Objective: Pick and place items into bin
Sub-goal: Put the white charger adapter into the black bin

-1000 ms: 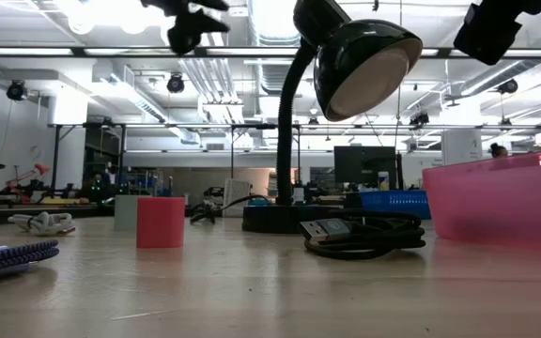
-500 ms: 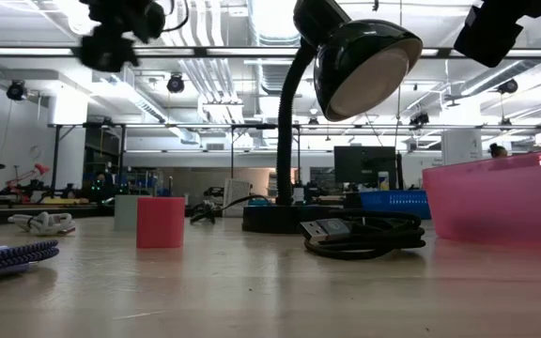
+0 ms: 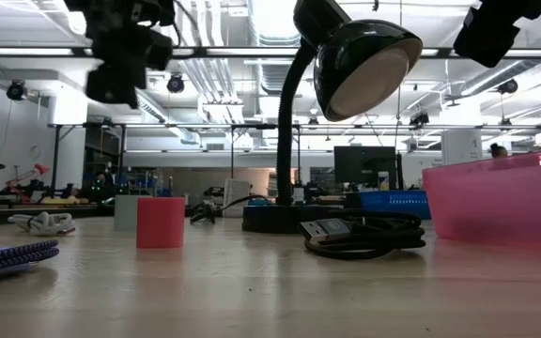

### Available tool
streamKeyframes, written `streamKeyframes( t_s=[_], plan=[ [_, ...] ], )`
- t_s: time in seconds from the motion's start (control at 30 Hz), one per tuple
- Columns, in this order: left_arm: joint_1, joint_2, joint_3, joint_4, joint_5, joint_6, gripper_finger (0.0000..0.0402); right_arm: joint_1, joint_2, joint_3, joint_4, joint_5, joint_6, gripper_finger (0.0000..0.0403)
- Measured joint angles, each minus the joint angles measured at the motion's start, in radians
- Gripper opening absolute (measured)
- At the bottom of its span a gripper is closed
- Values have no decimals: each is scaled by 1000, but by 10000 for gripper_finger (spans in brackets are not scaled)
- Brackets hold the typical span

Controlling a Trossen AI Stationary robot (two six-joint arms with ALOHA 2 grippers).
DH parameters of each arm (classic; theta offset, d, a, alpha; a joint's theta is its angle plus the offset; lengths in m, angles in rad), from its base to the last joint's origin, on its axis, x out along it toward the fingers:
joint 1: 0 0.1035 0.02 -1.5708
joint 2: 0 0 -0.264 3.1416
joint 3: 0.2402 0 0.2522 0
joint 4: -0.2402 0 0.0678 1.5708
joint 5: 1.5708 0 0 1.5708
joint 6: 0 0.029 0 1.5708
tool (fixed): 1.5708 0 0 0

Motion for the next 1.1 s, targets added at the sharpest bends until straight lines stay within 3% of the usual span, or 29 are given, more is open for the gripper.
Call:
streamKeyframes(
  t_s=[0.27,0.73,0.93,1.1],
  plan=[
    [-17,19,-61,174,0,162,147,0,0,0,0,0,0,70],
    [-17,26,-219,429,1,163,148,0,0,-8,-3,26,-3,64],
    [-17,29,-225,427,0,180,202,0,0,-8,-3,25,-3,64],
    [-17,31,-225,421,1,45,245,0,0,-8,-3,25,-3,64]
  ],
)
